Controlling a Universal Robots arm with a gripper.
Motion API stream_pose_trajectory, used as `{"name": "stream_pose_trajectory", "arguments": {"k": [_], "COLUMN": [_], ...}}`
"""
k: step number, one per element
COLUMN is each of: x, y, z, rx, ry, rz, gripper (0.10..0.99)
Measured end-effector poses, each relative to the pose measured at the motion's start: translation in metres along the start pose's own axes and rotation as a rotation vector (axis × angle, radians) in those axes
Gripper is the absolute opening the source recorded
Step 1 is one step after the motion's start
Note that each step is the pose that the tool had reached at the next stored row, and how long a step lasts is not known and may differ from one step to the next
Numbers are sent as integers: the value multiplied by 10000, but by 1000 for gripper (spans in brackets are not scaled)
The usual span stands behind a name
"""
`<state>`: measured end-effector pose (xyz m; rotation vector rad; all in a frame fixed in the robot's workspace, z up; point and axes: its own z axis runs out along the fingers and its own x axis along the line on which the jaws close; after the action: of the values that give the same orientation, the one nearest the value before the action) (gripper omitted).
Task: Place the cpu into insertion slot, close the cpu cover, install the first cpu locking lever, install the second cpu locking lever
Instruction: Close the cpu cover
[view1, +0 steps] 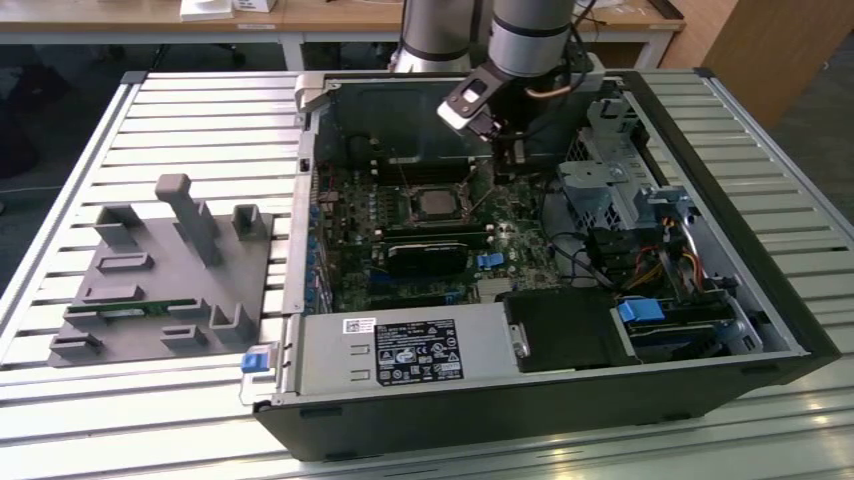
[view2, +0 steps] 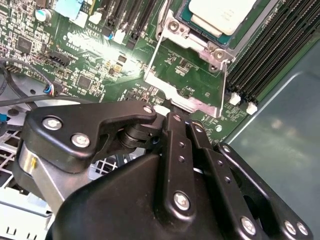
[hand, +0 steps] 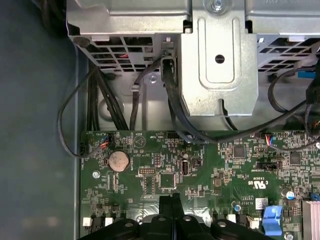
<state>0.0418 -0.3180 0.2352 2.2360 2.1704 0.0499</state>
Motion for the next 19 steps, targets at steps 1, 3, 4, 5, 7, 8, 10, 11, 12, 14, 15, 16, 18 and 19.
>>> {"name": "stream_pose_trajectory", "arguments": {"k": [1, 3, 4, 5, 7, 8, 10, 11, 12, 14, 15, 16, 18, 19], "x": [0, -1, -1, -1, -1, -1, -1, -1, -2, -2, -2, -2, -2, -2], "y": [-6, -16, -22, -26, -33, -36, -43, -45, -48, -55, -59, -63, -72, -78], "z": [0, 1, 1, 1, 1, 1, 2, 1, 1, 1, 2, 1, 1, 1], "rx": [0, 0, 0, 0, 0, 0, 0, 0, 0, 0, 0, 0, 0, 0], "ry": [0, 0, 0, 0, 0, 0, 0, 0, 0, 0, 1, 0, 0, 0], "rz": [0, 0, 0, 0, 0, -1, 0, 0, 0, 0, 0, 0, 0, 0], "gripper": [122, 122, 122, 122, 122, 122, 122, 122, 122, 122, 122, 122, 122, 122]}}
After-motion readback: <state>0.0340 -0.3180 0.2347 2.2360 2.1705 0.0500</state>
